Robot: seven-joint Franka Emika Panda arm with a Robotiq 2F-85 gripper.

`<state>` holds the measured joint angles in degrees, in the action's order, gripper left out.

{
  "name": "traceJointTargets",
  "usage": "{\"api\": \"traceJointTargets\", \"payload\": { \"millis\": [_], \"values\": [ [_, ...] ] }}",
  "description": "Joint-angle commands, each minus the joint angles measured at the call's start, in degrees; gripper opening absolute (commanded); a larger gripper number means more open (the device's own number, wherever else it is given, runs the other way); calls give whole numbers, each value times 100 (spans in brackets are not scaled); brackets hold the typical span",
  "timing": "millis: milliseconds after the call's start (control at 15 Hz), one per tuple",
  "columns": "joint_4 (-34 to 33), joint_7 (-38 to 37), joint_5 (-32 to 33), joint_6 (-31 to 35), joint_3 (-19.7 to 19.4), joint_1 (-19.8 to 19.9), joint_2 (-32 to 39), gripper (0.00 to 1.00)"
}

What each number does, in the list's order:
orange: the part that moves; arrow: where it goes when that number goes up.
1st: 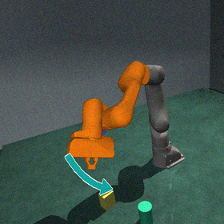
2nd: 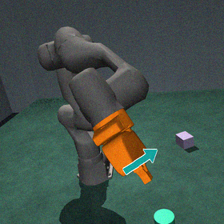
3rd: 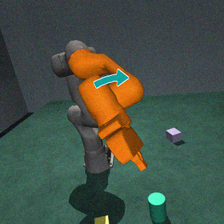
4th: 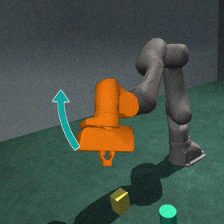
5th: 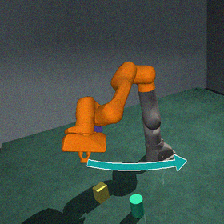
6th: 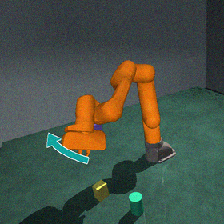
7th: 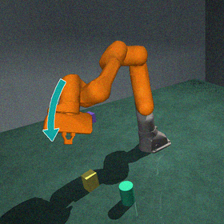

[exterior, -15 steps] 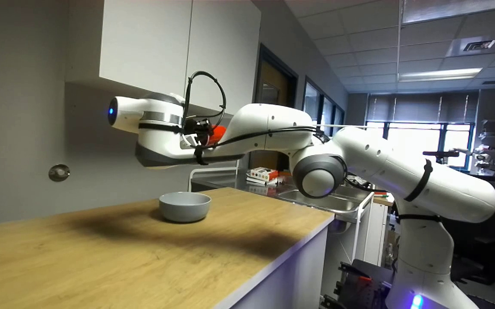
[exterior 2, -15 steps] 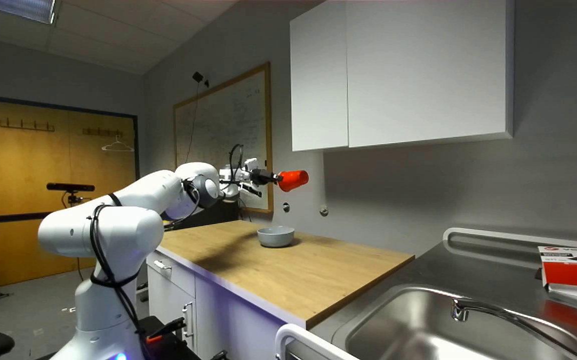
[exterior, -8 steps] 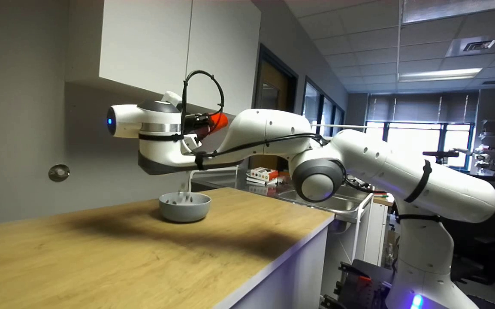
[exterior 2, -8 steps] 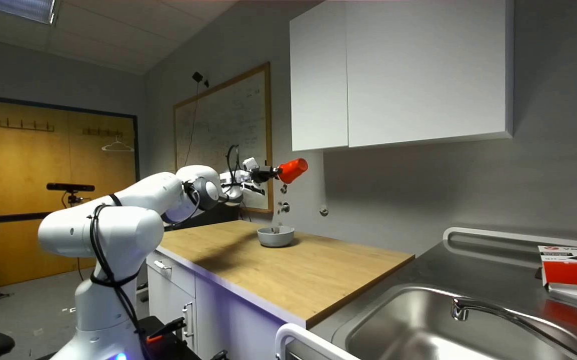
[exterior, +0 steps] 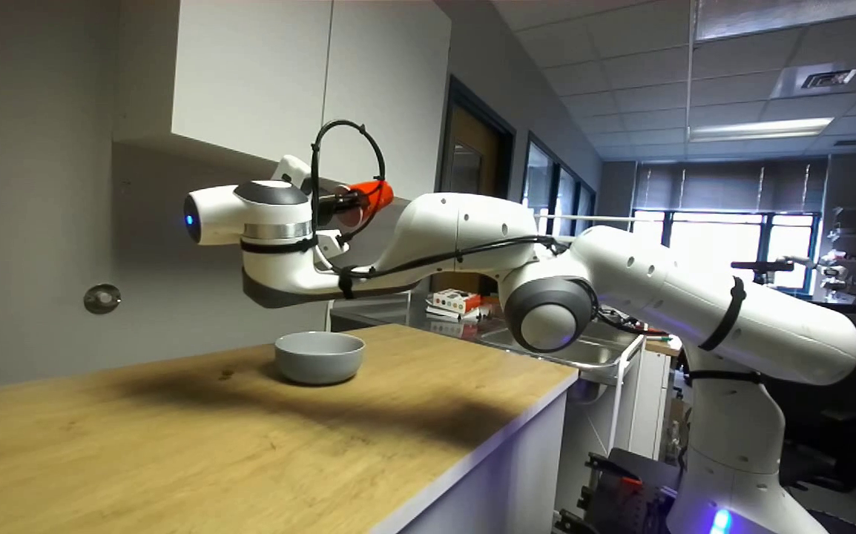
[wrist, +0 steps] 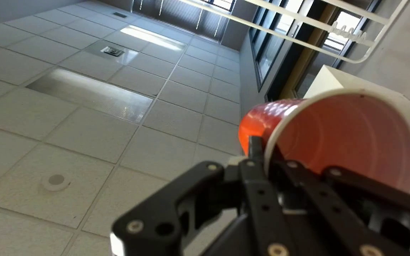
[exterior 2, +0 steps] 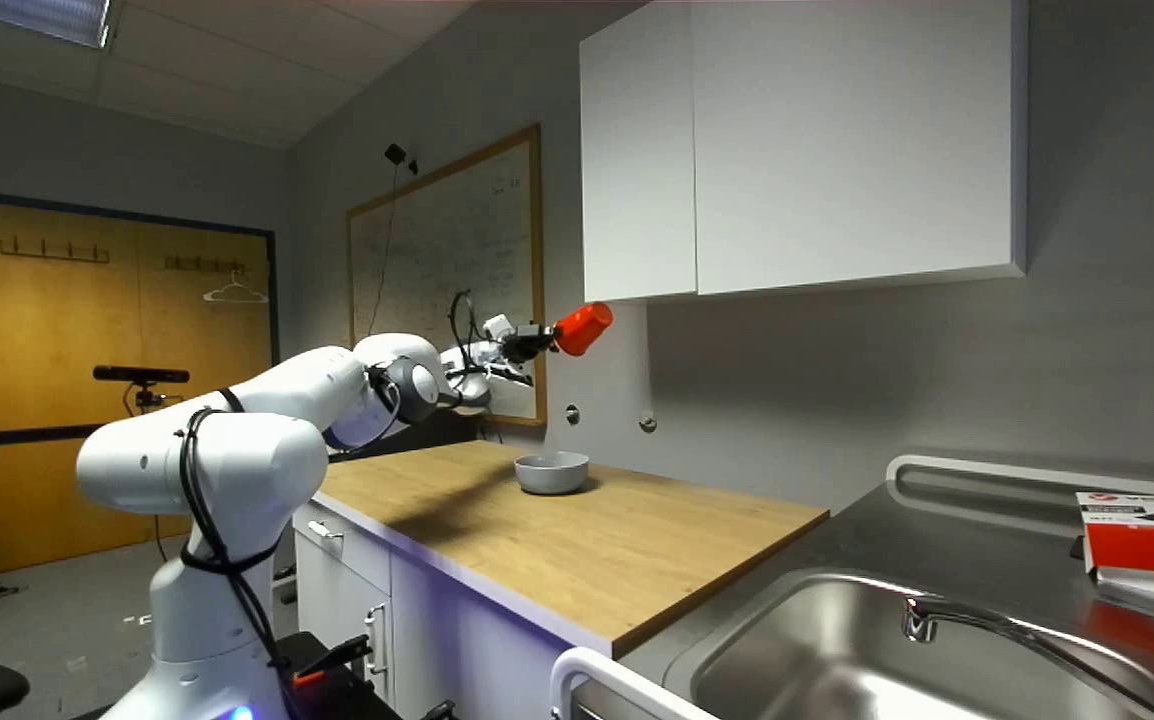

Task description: Pour the contents in the orange cup into the bowl

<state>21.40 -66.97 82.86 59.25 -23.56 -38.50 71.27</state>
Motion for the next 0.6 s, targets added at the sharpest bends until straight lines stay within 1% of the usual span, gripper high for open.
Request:
{"api": "traceJointTargets", "payload": {
  "millis": [0, 333, 400, 467, 533],
  "values": [
    [-166, 139, 218, -39, 96, 69, 65, 3],
    [-170, 144, 216, -93, 179, 78, 59, 3],
    [-149, 228, 175, -116, 225, 74, 37, 7],
    [-129, 316, 148, -180, 258, 67, 21, 22],
    [-111, 421, 137, -203, 292, 64, 7, 25]
  ]
}}
